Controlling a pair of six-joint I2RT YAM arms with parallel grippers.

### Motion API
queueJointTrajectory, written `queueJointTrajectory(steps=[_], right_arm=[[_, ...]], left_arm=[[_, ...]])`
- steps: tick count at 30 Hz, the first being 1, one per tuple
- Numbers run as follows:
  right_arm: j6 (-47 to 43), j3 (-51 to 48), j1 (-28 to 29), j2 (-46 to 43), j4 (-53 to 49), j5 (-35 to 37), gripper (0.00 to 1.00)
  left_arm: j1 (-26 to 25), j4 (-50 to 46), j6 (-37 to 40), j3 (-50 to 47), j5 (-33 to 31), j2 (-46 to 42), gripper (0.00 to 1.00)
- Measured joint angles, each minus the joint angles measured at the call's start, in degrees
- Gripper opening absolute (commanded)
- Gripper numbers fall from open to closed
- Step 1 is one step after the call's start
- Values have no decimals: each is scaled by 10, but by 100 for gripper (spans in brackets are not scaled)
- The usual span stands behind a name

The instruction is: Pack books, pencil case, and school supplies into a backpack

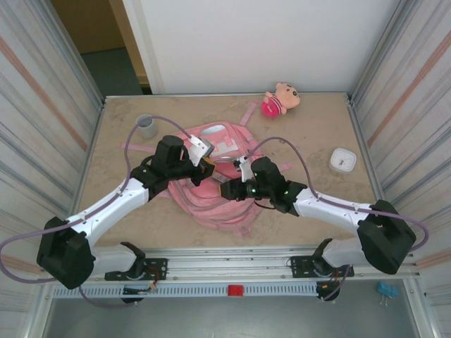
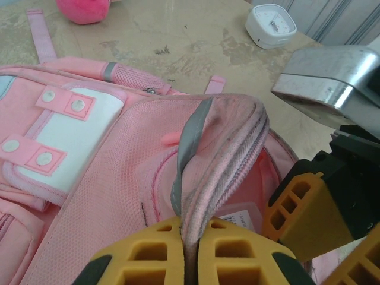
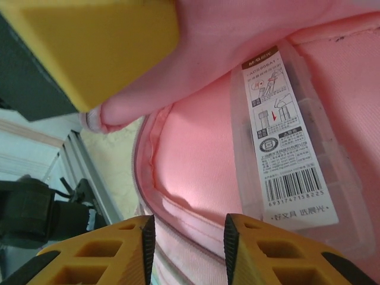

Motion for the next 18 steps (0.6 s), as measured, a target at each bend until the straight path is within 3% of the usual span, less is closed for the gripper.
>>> queueJointTrajectory(steps=[4,8,18], right_arm=[[5,5,-10,2,-1,17,34],[3,7,-13,-1,-5,15,41],[4,14,33,-44,-22,0,41]], left_arm=[[0,0,0,0,0,0,0],[0,0,0,0,0,0,0],[0,0,0,0,0,0,1]])
